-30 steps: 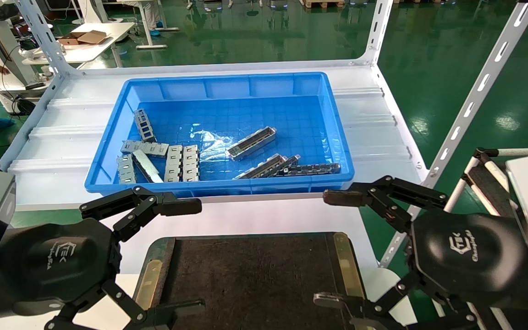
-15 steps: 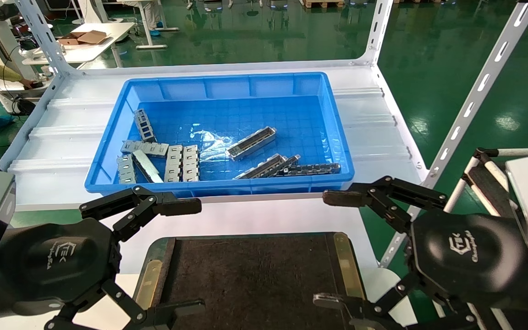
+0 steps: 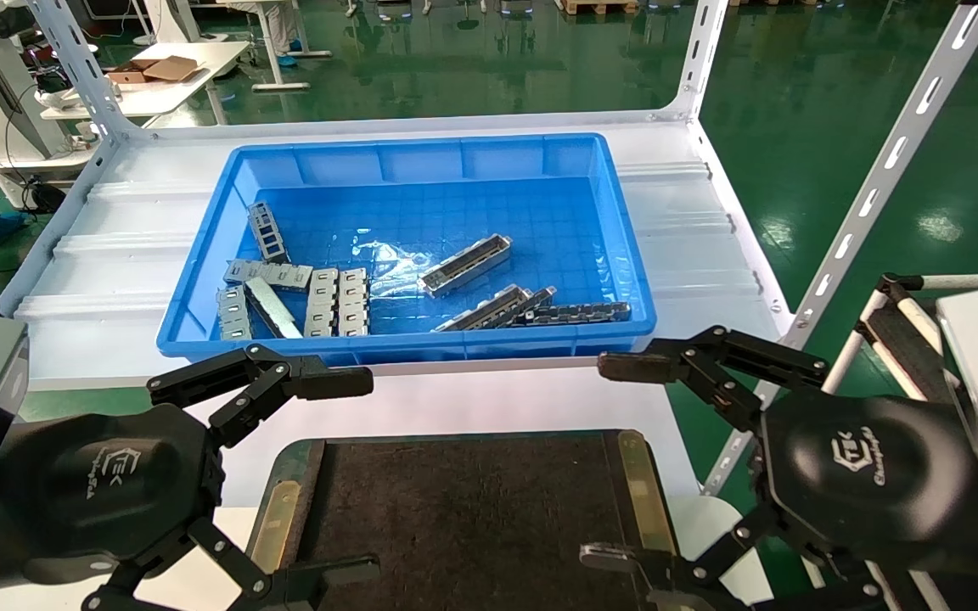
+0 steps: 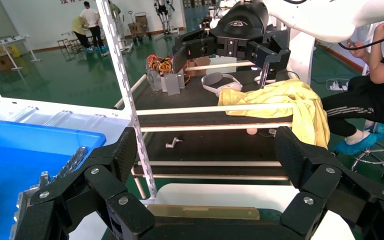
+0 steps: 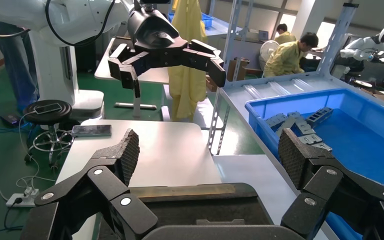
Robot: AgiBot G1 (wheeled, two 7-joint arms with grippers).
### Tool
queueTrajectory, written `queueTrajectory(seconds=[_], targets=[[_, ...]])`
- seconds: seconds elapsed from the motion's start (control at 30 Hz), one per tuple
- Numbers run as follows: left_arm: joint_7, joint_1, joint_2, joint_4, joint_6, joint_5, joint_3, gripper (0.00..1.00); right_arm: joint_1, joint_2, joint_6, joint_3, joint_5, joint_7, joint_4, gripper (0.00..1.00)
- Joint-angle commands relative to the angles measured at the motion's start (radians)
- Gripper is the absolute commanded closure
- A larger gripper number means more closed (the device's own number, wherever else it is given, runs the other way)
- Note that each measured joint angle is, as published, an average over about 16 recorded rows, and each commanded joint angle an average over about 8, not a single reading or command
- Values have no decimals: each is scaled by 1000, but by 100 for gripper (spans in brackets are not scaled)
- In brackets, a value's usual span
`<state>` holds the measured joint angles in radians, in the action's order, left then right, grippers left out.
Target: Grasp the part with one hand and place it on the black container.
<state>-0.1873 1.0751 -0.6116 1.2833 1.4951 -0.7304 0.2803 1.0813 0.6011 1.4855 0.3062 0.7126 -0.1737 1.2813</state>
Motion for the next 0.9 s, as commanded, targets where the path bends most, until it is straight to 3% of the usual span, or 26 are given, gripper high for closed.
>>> queueTrajectory(seconds=[0.03,0.9], targets=[[0,0,0,0,0,0,0,0,-1,1,1,-3,2,-1,0,0],[5,15,-27,-1,-29,-32,12,0,-6,9,9,-26,17,-13,1,0]])
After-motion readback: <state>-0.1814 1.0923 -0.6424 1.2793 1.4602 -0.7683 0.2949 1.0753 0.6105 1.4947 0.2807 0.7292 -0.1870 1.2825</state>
